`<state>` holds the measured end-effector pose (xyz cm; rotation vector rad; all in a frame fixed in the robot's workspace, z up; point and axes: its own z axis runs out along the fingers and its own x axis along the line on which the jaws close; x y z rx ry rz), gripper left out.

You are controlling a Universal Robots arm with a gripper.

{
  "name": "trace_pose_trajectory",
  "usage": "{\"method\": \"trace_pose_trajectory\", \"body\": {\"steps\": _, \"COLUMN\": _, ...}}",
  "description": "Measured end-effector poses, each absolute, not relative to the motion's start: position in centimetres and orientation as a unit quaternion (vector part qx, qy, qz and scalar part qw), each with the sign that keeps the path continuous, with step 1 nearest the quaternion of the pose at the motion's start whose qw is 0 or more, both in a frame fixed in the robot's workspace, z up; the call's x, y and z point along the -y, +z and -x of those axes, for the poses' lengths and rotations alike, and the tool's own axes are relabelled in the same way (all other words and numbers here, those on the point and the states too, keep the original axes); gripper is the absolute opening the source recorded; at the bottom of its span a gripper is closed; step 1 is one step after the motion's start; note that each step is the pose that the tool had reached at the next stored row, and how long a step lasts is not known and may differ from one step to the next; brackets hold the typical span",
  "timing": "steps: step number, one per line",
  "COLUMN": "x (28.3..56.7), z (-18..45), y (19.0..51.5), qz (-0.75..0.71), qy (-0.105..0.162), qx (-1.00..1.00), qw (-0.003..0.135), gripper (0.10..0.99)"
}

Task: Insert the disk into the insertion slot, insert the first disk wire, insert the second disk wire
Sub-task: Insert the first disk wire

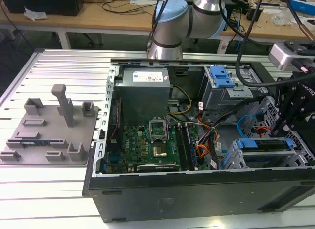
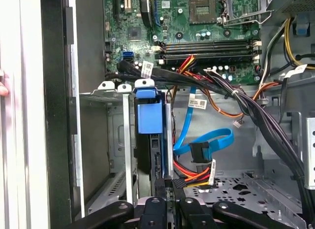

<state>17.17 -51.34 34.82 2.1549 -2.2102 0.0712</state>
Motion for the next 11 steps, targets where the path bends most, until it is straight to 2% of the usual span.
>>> {"method": "trace_pose_trajectory", "body": {"steps": 11, "x": 51.34, "z": -17.1, "y": 34.81, "qz": -0.687, "qy": 0.023, "qx": 0.726, "qw": 0.027, "gripper": 0.169}}
